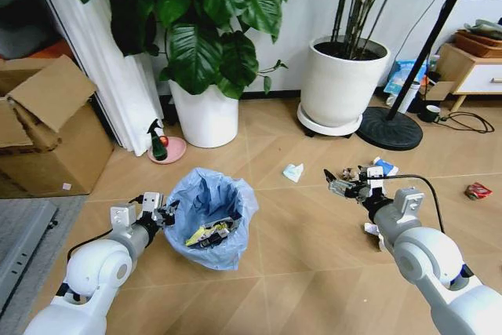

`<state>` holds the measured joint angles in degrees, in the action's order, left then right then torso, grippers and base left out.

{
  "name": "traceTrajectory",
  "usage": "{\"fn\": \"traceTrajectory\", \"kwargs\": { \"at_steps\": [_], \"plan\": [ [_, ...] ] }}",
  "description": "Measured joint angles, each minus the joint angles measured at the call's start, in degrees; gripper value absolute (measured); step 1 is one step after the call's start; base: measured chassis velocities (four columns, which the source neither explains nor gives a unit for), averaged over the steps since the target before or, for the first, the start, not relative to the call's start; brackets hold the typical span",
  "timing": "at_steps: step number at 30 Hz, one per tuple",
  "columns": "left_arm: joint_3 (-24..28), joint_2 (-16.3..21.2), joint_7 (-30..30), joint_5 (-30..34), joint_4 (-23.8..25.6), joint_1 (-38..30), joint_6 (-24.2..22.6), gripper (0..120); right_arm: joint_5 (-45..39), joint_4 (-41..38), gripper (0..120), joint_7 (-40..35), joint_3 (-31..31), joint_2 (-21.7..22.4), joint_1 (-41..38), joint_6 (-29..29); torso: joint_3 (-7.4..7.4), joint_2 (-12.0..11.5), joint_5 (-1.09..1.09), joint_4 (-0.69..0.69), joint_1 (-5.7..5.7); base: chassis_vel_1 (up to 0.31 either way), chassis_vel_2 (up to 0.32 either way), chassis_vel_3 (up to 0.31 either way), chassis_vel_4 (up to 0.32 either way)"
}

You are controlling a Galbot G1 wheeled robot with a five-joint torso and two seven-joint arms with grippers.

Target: Pick up the trash bin and place the garbage on the floor into it.

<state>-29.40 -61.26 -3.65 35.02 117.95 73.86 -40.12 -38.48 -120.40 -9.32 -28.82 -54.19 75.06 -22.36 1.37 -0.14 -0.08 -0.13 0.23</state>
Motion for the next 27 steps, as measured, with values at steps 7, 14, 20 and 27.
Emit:
{"fn": "traceTrajectory", "kwargs": {
  "at_steps": [7, 14, 20, 27],
  "plan": [
    [-0.05, 0.05, 0.03, 0.02, 0.30, 0.41, 0.00, 0, -0.11, 0.01, 100, 0.00, 0.40, -0.27, 0.07, 0.02, 0.00, 0.00, 0.01, 0.00, 0.00, -0.186, -0.199, 0.195, 0.195],
    [-0.10, 0.04, 0.05, -0.08, 0.62, 0.82, 0.00, 0, 0.12, 0.03, 100, -0.02, 0.81, -0.65, 0.49, 0.07, 0.00, 0.00, 0.07, 0.00, 0.00, -0.211, -0.217, 0.220, 0.212],
    [-0.08, -0.03, 0.12, -0.18, 0.72, 0.85, 0.09, 0, 0.51, -0.03, 100, -0.04, 1.06, -0.83, 0.72, 0.20, 0.00, 0.00, -0.02, 0.00, 0.00, -0.222, -0.212, 0.207, 0.210],
    [-0.08, -0.17, 0.26, -0.26, 0.73, 0.73, 0.26, 0, 1.13, 0.12, 100, -0.04, 1.60, -0.97, 0.83, 0.94, 0.00, 0.00, 0.11, -0.01, 0.00, -0.209, -0.206, 0.214, 0.217]
  ]
}}
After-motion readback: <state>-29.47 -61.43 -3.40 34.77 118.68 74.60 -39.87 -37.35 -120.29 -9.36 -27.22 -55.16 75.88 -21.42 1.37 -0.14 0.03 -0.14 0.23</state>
